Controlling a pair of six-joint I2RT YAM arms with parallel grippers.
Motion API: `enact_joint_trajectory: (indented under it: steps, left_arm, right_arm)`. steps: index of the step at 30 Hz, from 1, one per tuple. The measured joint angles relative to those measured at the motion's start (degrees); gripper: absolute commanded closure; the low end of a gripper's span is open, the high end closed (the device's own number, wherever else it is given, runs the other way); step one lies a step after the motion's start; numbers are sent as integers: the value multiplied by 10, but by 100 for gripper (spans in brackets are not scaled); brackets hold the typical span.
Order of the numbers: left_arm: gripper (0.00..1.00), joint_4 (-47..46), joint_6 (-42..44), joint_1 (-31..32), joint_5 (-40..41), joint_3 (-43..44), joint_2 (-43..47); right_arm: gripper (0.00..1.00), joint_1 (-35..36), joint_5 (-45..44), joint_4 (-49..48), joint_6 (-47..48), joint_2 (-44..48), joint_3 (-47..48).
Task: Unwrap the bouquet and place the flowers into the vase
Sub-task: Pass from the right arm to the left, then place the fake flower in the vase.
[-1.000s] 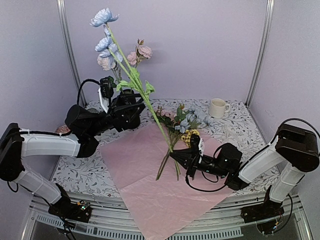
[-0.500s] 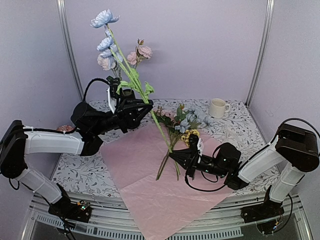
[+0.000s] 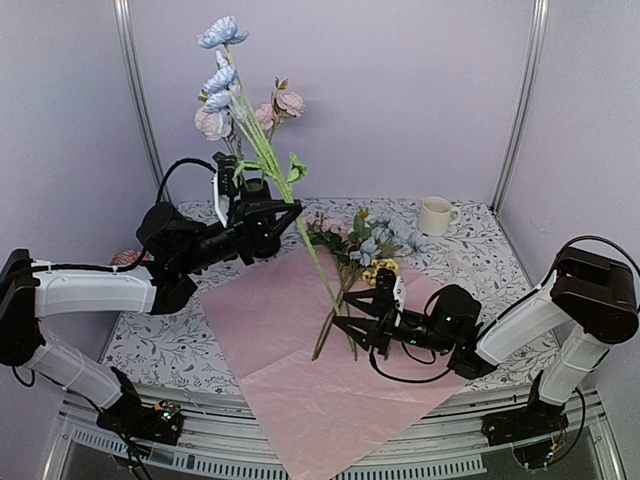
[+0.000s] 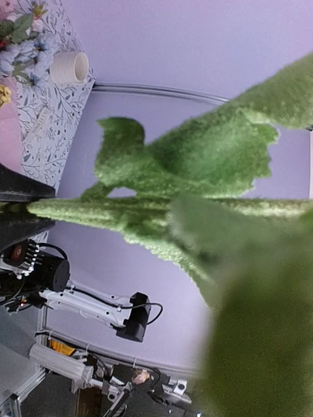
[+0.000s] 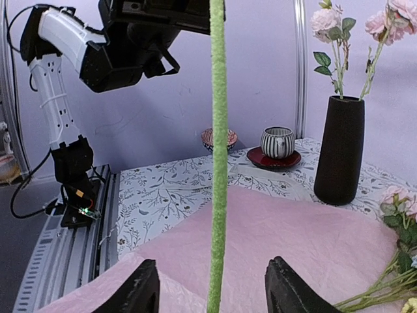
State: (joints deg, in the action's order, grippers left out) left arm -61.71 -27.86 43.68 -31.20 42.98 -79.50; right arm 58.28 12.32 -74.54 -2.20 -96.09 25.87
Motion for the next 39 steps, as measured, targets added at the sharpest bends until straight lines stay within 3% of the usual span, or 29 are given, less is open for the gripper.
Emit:
enact_joint_trajectory:
  steps: [8, 14, 21, 30, 39]
  left_arm:
    - [100, 122, 17, -29, 102, -33, 83]
    - [100, 226, 43, -123, 196, -33, 153]
    - [100, 301, 122, -188, 291, 65, 184]
    - [100, 271, 188, -205, 318, 225, 94]
    - [100, 264, 266, -208, 345, 286, 23]
  right_arm:
    - [14, 0, -19, -1, 16, 3, -4]
    - [13, 0, -54, -10, 39, 19, -27]
    - [13, 0, -82, -30, 59, 23, -41]
    - [13, 0, -88, -36, 64, 23, -41]
    - [13, 0, -88, -36, 66, 23, -42]
